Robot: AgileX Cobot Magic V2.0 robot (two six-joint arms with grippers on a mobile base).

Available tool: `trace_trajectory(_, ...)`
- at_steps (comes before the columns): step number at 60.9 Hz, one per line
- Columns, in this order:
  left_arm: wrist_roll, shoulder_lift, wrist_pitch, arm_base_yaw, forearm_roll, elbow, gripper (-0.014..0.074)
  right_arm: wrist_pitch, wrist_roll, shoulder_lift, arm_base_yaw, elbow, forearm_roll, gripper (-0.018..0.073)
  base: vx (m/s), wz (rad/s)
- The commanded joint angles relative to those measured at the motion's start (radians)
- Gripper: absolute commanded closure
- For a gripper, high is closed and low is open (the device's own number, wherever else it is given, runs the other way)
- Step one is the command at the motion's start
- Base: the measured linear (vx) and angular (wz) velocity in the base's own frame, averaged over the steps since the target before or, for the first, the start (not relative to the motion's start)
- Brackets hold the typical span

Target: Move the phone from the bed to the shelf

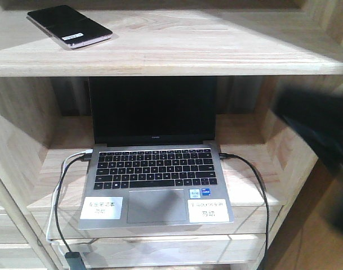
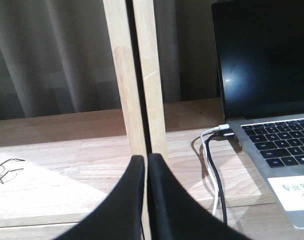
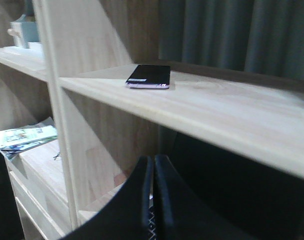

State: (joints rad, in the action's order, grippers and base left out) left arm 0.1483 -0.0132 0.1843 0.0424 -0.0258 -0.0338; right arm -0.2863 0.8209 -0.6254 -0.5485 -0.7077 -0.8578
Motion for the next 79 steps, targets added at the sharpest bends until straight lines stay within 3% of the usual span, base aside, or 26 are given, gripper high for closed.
trace_trajectory(1, -0.006, -0.013, -0.072, -0.004, -0.009, 0.021, 0.0595, 0.058, 0.007, 0.088, 0.004, 0.051, -0.019, 0.0568, 0.0, 0.0)
trace_trajectory(24, -0.006, -0.013, -0.072, -0.004, -0.009, 0.021, 0.0595, 0.058, -0.012, 0.335, 0.004, 0.252, -0.022, 0.0568, 0.0, 0.0)
trace_trajectory(79, -0.006, -0.013, -0.072, -0.004, -0.009, 0.021, 0.0595, 0.054, -0.012, 0.339, 0.004, 0.255, -0.021, 0.0568, 0.0, 0.0)
